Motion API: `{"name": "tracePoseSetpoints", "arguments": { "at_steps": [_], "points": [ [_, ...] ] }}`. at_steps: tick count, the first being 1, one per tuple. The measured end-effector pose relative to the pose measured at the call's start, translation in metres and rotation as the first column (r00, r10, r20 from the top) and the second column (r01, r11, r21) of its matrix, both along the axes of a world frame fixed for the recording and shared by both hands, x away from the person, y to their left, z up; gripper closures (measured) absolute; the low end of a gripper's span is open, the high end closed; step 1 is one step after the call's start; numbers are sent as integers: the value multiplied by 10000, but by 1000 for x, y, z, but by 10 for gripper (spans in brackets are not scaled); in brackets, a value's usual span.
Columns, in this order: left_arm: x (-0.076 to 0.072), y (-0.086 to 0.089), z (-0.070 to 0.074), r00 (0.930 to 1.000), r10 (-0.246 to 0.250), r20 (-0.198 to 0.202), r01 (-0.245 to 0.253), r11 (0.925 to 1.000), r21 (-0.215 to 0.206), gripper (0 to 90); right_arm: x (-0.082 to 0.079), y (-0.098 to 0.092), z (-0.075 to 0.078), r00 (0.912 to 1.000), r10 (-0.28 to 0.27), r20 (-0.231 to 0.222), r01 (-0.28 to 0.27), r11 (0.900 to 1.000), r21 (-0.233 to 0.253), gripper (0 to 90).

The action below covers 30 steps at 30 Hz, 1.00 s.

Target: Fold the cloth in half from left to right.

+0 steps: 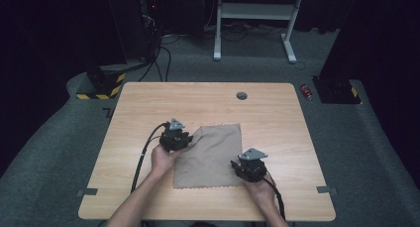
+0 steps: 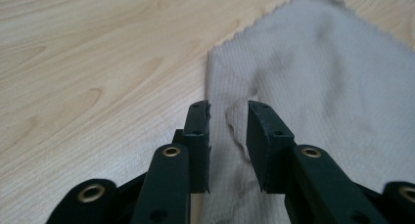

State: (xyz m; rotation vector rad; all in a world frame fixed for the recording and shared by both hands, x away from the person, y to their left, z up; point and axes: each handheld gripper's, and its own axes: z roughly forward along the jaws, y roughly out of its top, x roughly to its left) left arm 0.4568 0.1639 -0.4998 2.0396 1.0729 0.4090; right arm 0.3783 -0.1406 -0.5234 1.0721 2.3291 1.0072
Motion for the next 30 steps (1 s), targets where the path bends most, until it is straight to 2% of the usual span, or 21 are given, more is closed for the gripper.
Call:
{"name": "tracePoseSetpoints", "arguments": {
  "at_steps": [4,7,11,13,16,21,24,27,28,30],
  "points": [
    [5,-6,-6,9997,-52,-249,49,9999,-94,699,0,0,0,10000,-2,-2,2,10000,2,610],
    [10,-11,-13,9985,26,-555,-45,9994,-335,687,0,0,0,10000,2,15,-2,10000,-15,610],
    [12,-17,-18,9980,-10,-625,-1,9998,-177,688,0,0,0,10000,-13,8,13,10000,-20,610],
    [13,-18,-19,9983,29,-578,-34,10000,-77,729,0,0,0,10000,-16,7,16,10000,-21,610],
    [14,-16,-19,9978,40,-662,-45,10000,-73,838,-1,0,0,10000,-23,17,24,10000,-41,611],
    [13,-12,-14,9988,167,-453,-175,9997,-170,888,-1,1,0,10000,-7,56,8,10000,-74,610],
    [14,-3,-8,9981,592,-167,-598,9975,-382,889,-1,1,0,10000,-21,64,22,10000,-65,610],
    [17,7,-4,9923,1232,134,-1227,9919,-337,889,-1,1,0,10000,-21,67,21,10000,-68,611],
    [19,11,-4,9878,1535,270,-1527,9879,-288,889,-1,1,0,10000,-24,62,24,10000,-65,611],
    [26,20,-9,9737,2228,483,-2233,9747,52,882,-1,1,0,10000,-34,53,35,10000,-67,611]
  ]
}}
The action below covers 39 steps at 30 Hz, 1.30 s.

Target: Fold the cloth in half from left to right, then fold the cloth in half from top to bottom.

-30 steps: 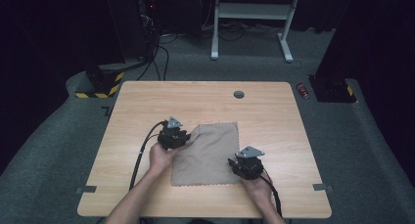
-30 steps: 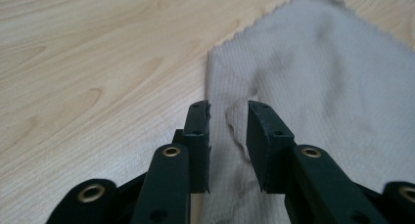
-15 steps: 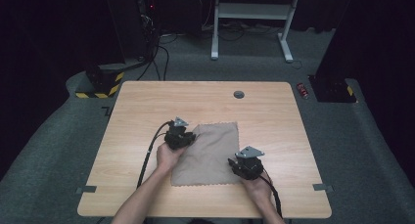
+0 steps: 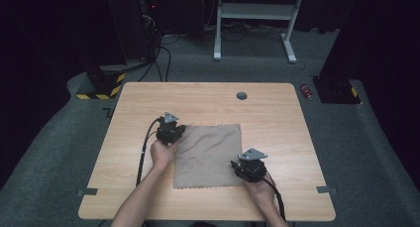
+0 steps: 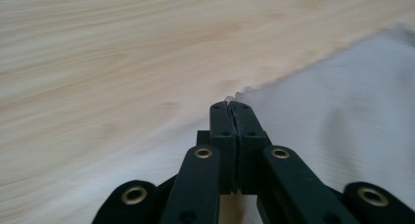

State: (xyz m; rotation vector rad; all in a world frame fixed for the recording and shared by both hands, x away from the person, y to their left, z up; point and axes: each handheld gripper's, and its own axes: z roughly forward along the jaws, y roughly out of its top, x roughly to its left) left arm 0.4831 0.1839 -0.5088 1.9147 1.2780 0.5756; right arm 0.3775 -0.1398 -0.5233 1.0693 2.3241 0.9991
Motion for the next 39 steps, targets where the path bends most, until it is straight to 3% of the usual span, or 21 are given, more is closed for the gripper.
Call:
{"name": "tracePoseSetpoints", "arguments": {
  "at_steps": [2,3,6,10,14,17,23,25,35,39],
  "points": [
    [15,8,-6,9958,571,-715,-502,9942,946,805,0,0,0,10000,-39,-20,39,10000,31,610],
    [20,13,-7,9921,932,-841,-838,9905,1089,748,0,0,0,10000,-57,-23,57,10000,36,610],
    [19,24,-5,9868,1318,-943,-1317,9913,77,603,0,0,0,10000,-36,43,36,10000,-12,610],
    [4,21,-5,9931,735,-918,-742,9972,-51,510,0,0,0,10000,-61,-18,61,10000,30,610],
    [-13,18,-8,9938,264,-1080,-303,9989,-348,465,0,0,0,9999,-76,-85,77,9999,107,608],
    [-20,13,-11,9940,29,-1091,-50,9998,-194,445,1,-1,0,9998,-87,-175,90,9998,183,607],
    [-26,9,-15,9984,-22,-566,31,9999,161,421,1,-1,0,9998,-76,-156,79,9998,172,605],
    [-29,7,-18,9997,-180,-189,190,9984,534,421,1,-1,0,9997,-112,-206,117,9997,210,605],
    [-29,7,-18,9997,12,-255,1,9986,522,377,2,-2,0,9993,-1,-366,15,9993,382,562],
    [-30,8,-18,9996,67,-282,-52,9986,530,355,-6,4,2,9995,305,4,-305,9980,553,592]
  ]
}}
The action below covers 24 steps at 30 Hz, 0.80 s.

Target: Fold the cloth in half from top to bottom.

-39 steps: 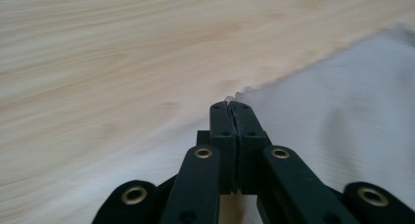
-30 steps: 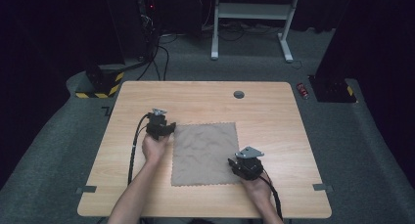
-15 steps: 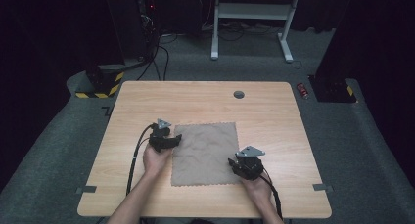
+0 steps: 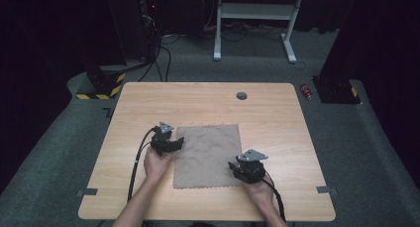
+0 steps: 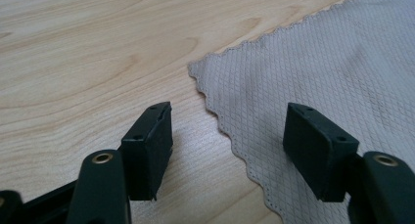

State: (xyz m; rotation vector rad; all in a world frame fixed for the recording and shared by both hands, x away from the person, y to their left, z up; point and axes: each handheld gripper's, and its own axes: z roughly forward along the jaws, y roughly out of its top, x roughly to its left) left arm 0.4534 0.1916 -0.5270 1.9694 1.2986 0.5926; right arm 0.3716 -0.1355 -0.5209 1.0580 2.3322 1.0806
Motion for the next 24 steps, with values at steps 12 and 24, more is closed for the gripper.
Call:
{"name": "tracePoseSetpoints", "arguments": {
  "at_steps": [12,24],
  "points": [
    [2,5,3,9994,-321,-160,320,9995,-76,419,-24,74,7,9733,2292,-103,-2294,9730,-270,618],
    [14,21,18,9999,81,-128,-95,9933,-1148,448,-30,110,2,9536,2997,-300,-3000,9539,-53,644]
  ]
}}
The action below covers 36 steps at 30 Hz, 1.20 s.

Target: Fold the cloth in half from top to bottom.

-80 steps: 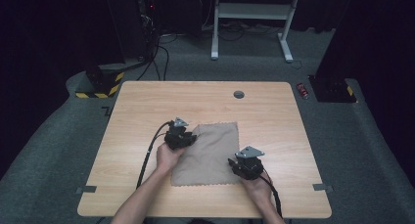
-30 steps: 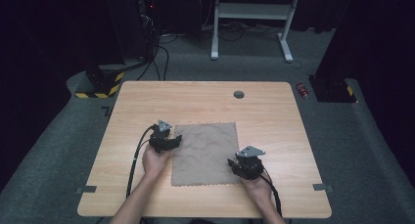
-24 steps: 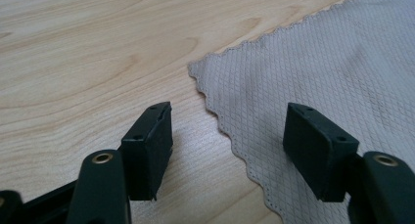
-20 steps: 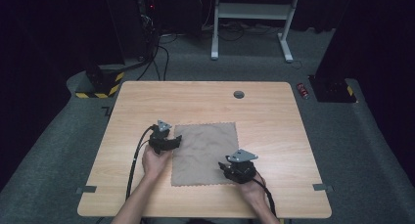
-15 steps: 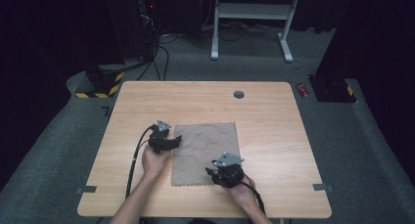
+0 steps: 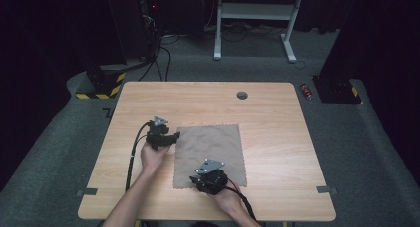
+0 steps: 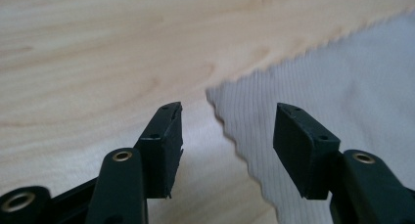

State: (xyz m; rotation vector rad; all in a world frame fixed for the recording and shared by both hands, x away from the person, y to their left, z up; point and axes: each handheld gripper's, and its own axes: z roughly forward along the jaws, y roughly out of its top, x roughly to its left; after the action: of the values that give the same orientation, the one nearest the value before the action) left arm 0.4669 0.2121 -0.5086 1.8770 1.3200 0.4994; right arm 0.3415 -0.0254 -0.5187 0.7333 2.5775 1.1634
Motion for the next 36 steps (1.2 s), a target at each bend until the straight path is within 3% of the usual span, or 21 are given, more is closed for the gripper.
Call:
{"name": "tracePoseSetpoints", "arguments": {
  "at_steps": [1,3,4,6,8,13,18,21,23,25,29,31,36],
  "points": [
    [1,2,0,10000,92,-13,-92,9997,-228,449,-1,3,0,10000,42,26,-42,10000,2,644],
    [9,3,1,9982,26,-593,-29,10000,-58,439,-2,8,0,9999,118,7,-118,9999,114,646],
    [11,2,0,9987,73,-502,-67,9999,117,441,-3,10,0,9998,156,-87,-154,9997,165,647],
    [13,3,0,9992,192,-355,-190,9998,49,459,-5,16,0,9996,280,-82,-278,9993,233,653],
    [16,5,-2,9983,367,-456,-376,9991,-186,464,-7,22,0,9992,411,-13,-411,9988,276,658],
    [20,5,-9,9964,556,-636,-562,9984,-76,470,-13,37,-2,9969,786,-101,-780,9958,476,657],
    [19,3,-7,9973,532,-499,-538,9985,-112,471,-18,51,-4,9944,1052,-109,-1048,9939,349,648],
    [21,5,-7,9967,645,-493,-651,9978,-114,473,-22,58,-7,9933,1160,-5,-1160,9932,-70,648],
    [26,3,-5,9942,382,-1009,-353,9989,306,456,-25,60,-6,9929,1169,224,-1161,9926,-347,655],
    [28,-1,2,9966,207,-801,-166,9985,514,459,-26,61,-6,9926,1184,283,-1172,9923,-402,665],
    [32,-7,7,9976,284,-636,-253,9985,493,467,-26,60,-6,9930,1144,294,-1131,9927,-426,692],
    [38,-7,3,9931,337,-1124,-258,9971,714,458,-26,60,-6,9932,1128,287,-1115,9927,-452,704],
    [45,-9,-4,9904,498,-1292,-379,9949,935,471,-26,59,-6,9929,1133,372,-1116,9927,-447,745]
  ]
}}
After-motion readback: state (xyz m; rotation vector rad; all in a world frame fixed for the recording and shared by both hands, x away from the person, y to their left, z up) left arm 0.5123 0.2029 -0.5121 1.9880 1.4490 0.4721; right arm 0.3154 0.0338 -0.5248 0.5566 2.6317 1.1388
